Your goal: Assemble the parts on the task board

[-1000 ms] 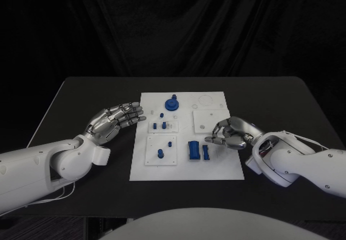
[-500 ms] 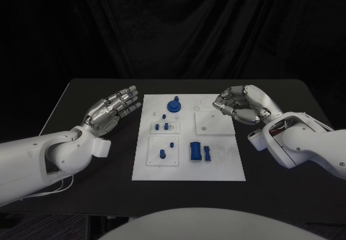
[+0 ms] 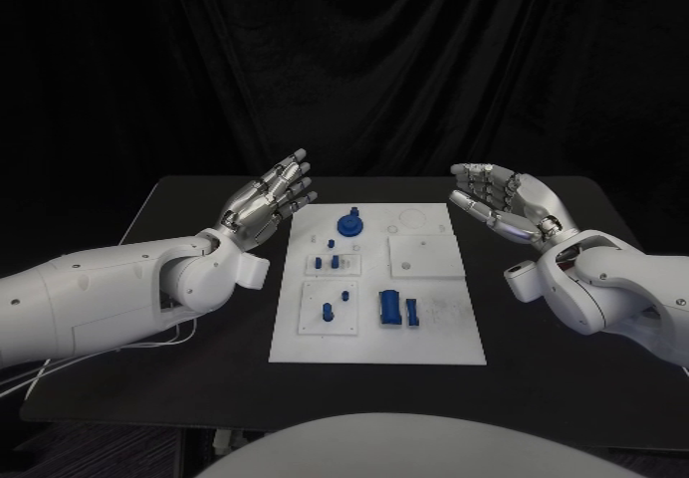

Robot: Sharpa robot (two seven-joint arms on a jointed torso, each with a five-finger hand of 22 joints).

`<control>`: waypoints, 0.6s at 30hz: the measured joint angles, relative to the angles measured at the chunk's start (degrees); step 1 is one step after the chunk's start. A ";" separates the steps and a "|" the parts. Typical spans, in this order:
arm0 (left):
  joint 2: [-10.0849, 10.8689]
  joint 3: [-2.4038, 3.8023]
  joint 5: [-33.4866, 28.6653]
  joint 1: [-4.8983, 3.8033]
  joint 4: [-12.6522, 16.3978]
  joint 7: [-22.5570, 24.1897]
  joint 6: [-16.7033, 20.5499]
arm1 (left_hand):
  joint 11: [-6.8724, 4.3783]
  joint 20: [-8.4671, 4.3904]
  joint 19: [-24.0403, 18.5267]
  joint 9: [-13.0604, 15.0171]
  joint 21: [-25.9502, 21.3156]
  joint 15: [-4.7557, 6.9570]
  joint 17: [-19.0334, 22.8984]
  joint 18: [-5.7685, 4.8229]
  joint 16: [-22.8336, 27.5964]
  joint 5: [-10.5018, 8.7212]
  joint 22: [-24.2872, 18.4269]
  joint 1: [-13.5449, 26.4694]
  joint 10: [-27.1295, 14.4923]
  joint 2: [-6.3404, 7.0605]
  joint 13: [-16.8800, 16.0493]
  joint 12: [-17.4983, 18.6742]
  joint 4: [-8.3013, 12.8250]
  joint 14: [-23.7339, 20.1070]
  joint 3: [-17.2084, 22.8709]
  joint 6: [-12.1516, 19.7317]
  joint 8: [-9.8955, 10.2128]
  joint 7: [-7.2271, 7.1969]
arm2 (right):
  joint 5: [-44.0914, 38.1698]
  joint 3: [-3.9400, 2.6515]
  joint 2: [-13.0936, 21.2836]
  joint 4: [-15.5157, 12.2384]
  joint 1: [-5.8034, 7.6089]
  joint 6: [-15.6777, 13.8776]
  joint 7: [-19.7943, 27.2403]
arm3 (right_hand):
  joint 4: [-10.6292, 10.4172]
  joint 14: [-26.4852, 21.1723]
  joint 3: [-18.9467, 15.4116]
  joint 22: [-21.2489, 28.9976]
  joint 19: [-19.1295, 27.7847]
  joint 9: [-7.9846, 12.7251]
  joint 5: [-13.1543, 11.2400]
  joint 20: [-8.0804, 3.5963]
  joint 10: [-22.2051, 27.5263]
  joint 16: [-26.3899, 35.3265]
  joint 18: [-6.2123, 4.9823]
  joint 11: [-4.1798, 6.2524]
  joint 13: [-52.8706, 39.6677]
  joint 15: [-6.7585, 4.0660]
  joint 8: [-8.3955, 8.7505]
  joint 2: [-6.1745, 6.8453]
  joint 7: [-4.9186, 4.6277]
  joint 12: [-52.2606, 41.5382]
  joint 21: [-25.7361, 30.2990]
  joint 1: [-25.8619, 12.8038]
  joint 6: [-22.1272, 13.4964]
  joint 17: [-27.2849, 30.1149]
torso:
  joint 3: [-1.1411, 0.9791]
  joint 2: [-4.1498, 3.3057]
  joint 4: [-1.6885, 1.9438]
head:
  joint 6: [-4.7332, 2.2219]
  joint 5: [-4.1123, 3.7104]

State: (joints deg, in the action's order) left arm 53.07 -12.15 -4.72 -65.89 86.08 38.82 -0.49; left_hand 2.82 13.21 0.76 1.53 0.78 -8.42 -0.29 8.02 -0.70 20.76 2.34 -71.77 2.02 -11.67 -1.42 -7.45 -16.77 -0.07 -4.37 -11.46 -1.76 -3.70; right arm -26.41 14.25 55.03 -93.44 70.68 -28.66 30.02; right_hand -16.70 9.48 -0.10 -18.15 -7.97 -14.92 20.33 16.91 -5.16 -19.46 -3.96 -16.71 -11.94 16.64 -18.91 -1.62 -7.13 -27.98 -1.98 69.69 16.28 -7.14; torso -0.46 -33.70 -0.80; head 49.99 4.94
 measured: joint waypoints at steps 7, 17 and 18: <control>-0.12 0.45 0.03 0.11 -0.08 -0.36 0.46 | -1.77 -2.80 -0.53 -0.93 -0.38 2.10 0.20 -0.05 0.27 -4.47 -1.47 15.01 -1.39 1.92 0.88 1.77 3.38 0.08 2.28 2.47 1.01 2.47 | 0.93 -1.10 -0.69 0.32 -0.45 0.22 0.30 | 3.53 -2.97 -0.31 4.38 1.97 3.99 -4.54 -3.48 3.70 4.66 1.77 3.48 3.61 -3.47 4.51 0.76 2.27 7.46 1.12 -15.28 -4.28 2.52 | -0.03 0.20 -0.03 | -0.53 -0.14; -2.67 4.23 0.52 1.80 1.03 -1.89 7.95 | -2.27 -6.14 -0.79 -1.35 -0.37 6.22 0.23 -1.91 0.49 -9.99 -2.13 34.17 -1.89 5.19 1.26 6.20 7.90 0.09 3.94 5.32 1.27 3.48 | 8.04 -8.25 -5.75 1.83 -5.55 -3.71 0.24 | 7.98 -7.12 0.04 9.02 6.32 7.68 -9.85 -8.03 4.91 9.66 2.63 7.90 6.40 -8.03 9.38 1.47 6.27 14.41 1.61 -33.60 -8.29 6.23 | 0.14 0.75 0.24 | -6.04 -1.91; -3.02 4.68 0.62 2.03 1.18 -2.15 9.25 | -2.27 -6.42 -0.78 -1.36 -0.37 6.58 0.24 -1.90 0.49 -10.43 -2.13 35.74 -1.89 5.46 1.27 6.20 8.28 0.07 4.01 5.65 1.48 3.40 | 9.27 -9.17 -6.40 2.06 -6.24 -4.43 0.23 | 8.33 -7.51 0.05 9.41 6.64 8.00 -10.30 -8.35 4.92 10.05 2.64 8.33 6.96 -8.42 9.78 1.48 6.53 14.95 1.61 -35.10 -8.54 6.36 | 0.17 0.88 0.27 | -7.14 -2.21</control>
State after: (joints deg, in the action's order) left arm 50.06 -7.47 -4.10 -63.86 87.26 36.67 8.76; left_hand 0.54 6.79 -0.01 0.16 0.40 -1.85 -0.06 6.11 -0.20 10.33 0.21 -36.02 0.13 -6.21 -0.15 -1.25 -8.49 0.00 -0.36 -5.81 -0.27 -0.29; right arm -17.15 5.09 48.63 -91.37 64.44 -33.09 30.26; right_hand -8.38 1.98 -0.05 -8.74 -1.32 -6.93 10.04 8.56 -0.24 -9.41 -1.32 -8.38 -4.97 8.23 -9.14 -0.14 -0.60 -13.03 -0.37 34.60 7.73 -0.78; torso -0.29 -32.81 -0.53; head 42.86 2.73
